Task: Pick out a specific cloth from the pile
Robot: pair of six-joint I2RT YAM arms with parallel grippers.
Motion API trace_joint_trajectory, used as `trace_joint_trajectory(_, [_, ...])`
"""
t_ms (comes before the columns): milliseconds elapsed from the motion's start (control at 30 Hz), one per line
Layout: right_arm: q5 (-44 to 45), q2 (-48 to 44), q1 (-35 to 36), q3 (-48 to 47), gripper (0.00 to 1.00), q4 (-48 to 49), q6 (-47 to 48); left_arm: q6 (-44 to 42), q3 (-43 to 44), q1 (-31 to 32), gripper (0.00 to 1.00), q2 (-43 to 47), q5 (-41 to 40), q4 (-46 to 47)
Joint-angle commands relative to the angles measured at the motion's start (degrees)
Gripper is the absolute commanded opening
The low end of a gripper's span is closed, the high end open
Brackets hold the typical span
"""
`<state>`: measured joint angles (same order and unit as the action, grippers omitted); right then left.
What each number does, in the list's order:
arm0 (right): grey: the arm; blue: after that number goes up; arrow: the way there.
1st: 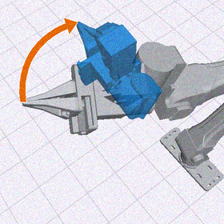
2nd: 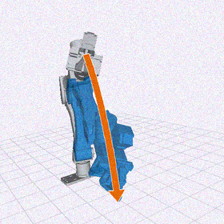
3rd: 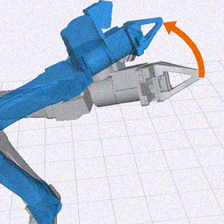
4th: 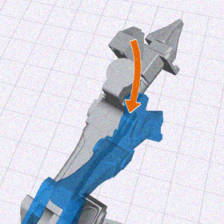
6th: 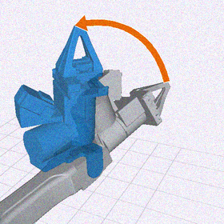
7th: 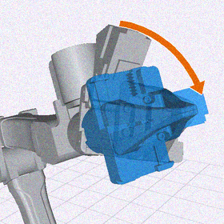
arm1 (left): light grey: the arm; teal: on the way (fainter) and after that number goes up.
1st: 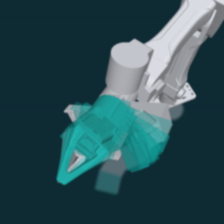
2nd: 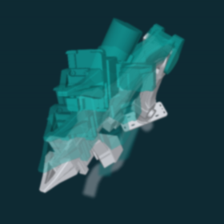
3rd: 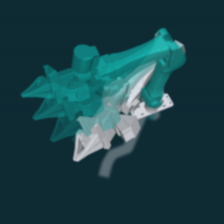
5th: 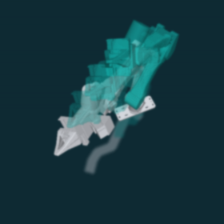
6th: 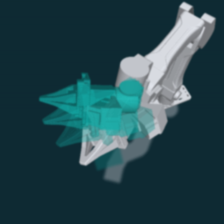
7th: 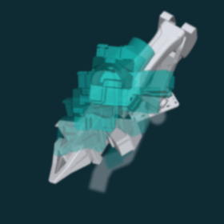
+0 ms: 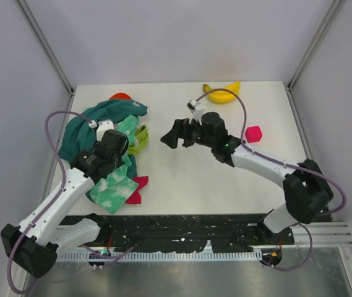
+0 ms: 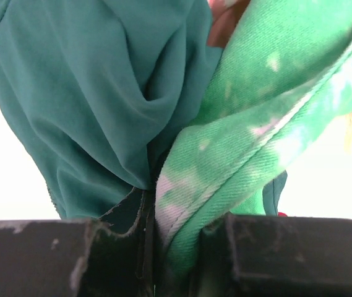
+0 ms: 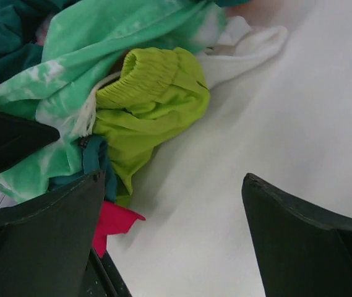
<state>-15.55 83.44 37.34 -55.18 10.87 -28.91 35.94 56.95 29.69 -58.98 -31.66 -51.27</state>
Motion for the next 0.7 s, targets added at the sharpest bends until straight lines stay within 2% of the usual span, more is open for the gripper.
trace_joint_trajectory(0, [-2.2,10.6,5.0,-9.1,0.95,11.0,6.5,-1.3,-0.7,-3.1,0.0,4.5,-1.7,4.9])
trace_joint_trajectory(133, [-11.1,18.2,6.9,-14.4,0.95,16.3,17.8,-2.9,-1.4,-4.0,0.0,6.9,2.4,7.0])
trace_joint_trajectory(233, [-13.3,22.1,8.4,-16.6,0.95,18.9,27.5,-3.2,-1.6,-4.5,0.0,8.4,4.0,7.5])
trace_joint_trajectory(300, [-15.5,24.8,8.4,-19.1,0.95,19.6,28.6,-3.7,-1.7,-5.1,0.0,9.1,4.6,7.6])
trace_joint_trajectory(500, [-12.6,33.9,9.0,-29.9,0.96,15.7,30.3,-4.2,-1.8,-6.4,0.0,10.1,5.7,7.3])
trace_joint_trajectory(600, [-12.7,36.4,9.5,-33.6,1.0,14.0,30.2,-4.3,-1.8,-7.0,0.0,10.3,6.6,7.4])
trace_joint_trajectory(667, [-12.5,37.0,10.4,-34.1,0.95,15.0,29.9,-4.5,-2.0,-7.2,0.0,10.5,7.7,8.2])
